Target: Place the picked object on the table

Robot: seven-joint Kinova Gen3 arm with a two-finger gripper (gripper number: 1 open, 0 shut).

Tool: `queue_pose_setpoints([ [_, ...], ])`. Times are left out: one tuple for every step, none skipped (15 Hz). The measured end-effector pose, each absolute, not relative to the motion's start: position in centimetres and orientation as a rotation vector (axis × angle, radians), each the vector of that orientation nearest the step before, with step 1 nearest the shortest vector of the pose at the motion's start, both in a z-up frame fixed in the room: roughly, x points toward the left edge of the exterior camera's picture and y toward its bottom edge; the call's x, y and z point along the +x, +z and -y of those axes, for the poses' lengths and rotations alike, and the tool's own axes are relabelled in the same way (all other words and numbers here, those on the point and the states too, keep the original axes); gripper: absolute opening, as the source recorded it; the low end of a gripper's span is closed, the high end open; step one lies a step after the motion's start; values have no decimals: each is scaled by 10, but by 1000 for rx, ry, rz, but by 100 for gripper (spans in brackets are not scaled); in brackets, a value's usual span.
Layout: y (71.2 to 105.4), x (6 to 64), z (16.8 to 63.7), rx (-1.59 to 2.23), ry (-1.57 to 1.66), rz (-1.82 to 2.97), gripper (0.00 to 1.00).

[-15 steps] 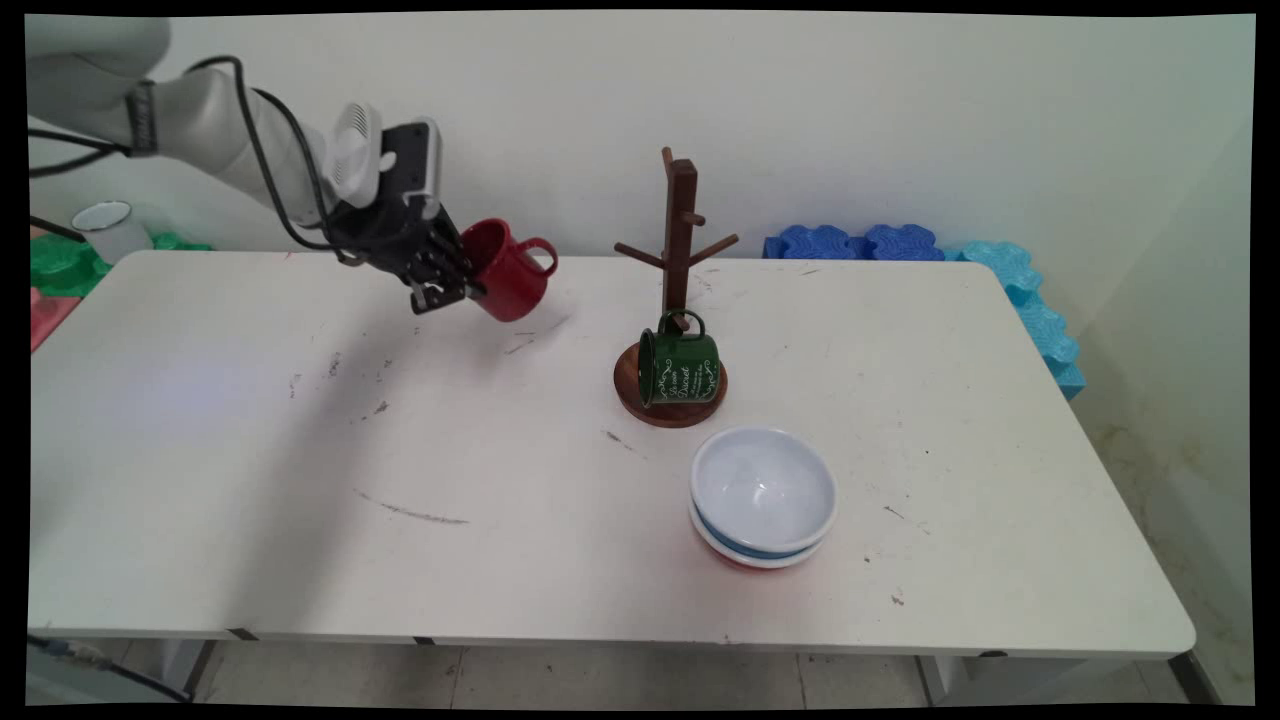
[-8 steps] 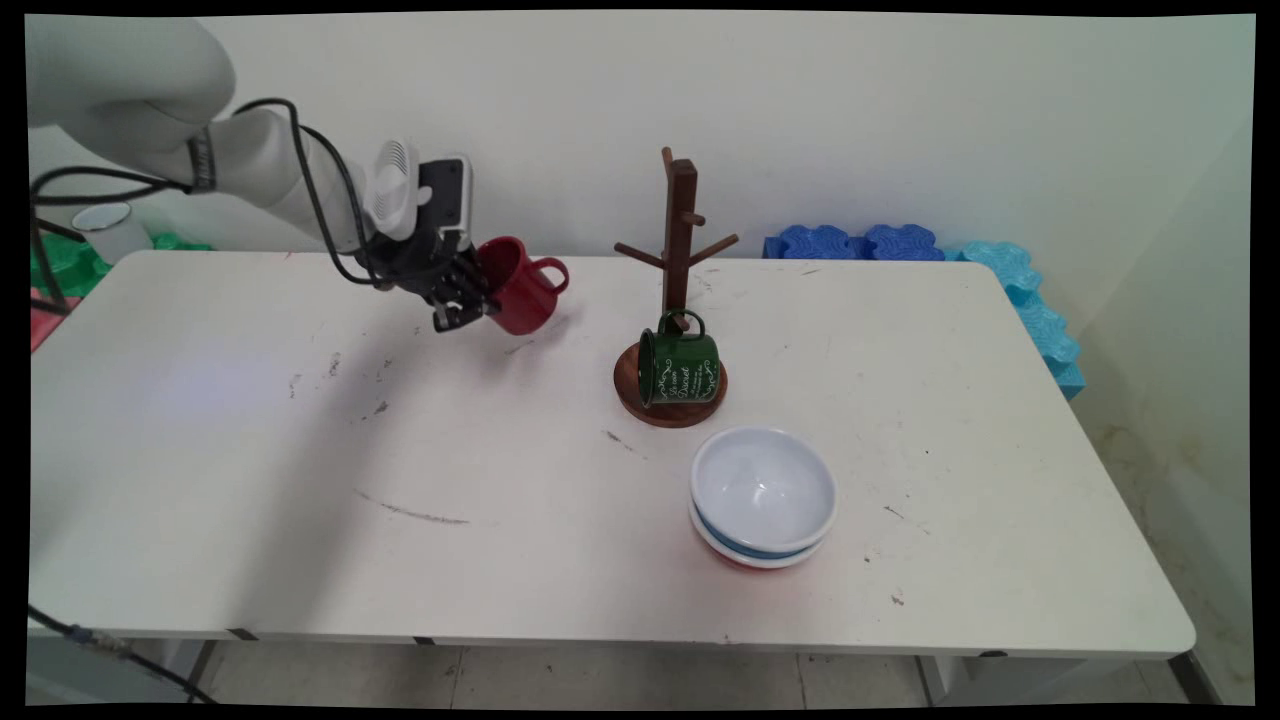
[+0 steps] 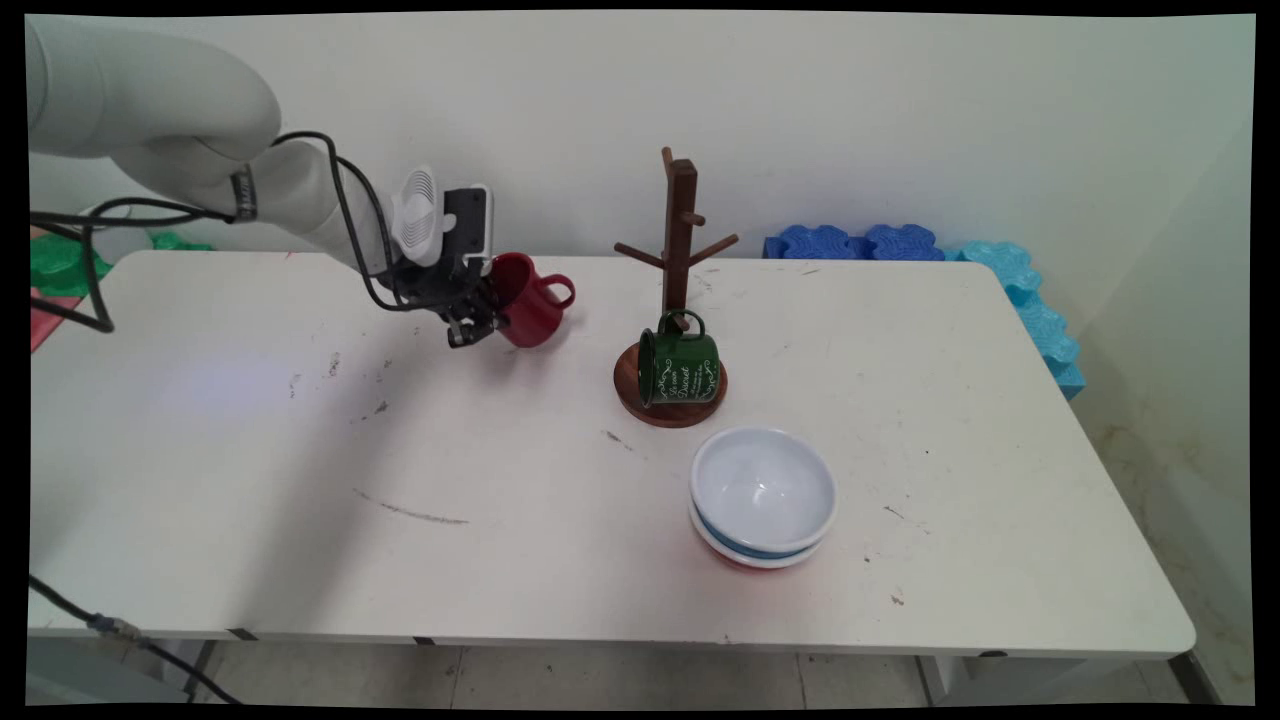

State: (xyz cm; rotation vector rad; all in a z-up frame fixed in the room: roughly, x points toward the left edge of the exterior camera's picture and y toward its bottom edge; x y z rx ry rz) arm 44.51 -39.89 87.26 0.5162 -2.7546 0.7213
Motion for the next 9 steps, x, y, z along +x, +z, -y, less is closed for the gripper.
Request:
queue_pose_setpoints([
  [870, 444, 399, 517, 721, 2758, 0],
  [868, 443, 400, 517, 721, 2762, 0],
  [865, 442, 401, 516, 720, 2766, 0],
  [863, 441, 401, 516, 720, 2768, 0],
  [861, 440, 401, 517, 719, 2772, 0],
  [858, 439, 402, 516, 719, 2775, 0],
  [857, 438, 402, 516, 719, 2777, 0],
  [856, 437, 403, 516, 719, 2778, 0],
  [854, 436, 403, 516, 720, 2781, 0],
])
